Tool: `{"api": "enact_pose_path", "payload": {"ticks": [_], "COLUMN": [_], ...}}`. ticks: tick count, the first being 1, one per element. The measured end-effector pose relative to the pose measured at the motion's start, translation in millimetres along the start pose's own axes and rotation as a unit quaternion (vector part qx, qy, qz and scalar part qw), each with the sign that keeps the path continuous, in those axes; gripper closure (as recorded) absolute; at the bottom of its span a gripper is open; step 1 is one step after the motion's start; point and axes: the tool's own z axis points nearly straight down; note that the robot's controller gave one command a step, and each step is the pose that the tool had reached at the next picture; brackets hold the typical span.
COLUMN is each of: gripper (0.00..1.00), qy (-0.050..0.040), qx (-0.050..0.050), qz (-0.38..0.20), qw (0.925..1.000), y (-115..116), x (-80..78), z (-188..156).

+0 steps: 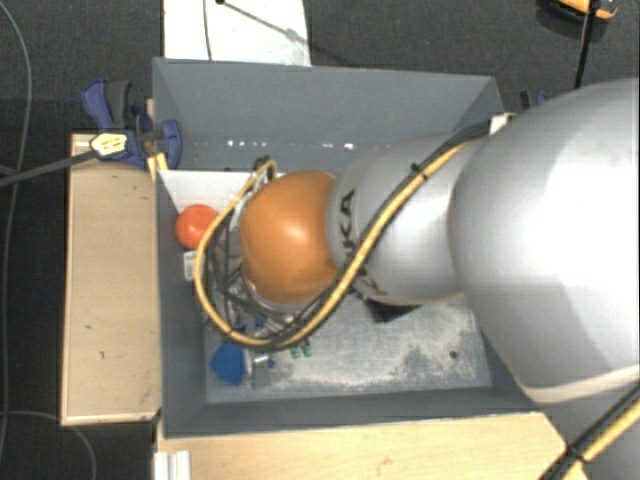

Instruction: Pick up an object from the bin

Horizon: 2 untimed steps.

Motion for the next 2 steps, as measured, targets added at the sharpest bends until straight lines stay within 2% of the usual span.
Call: {"api": "enact_pose_path", "payload": {"ticks": [1,2], "gripper": [1.00,1.00], "qy": [-0.0005,-0.0004], "qx": [-0.001,-0.001], "qz": [-0.015,-0.014], "qw": [0.9999,0.9999], "y": [7.2,7.3], "x": [2.3,2.3], "z": [21.5,21.5]}}
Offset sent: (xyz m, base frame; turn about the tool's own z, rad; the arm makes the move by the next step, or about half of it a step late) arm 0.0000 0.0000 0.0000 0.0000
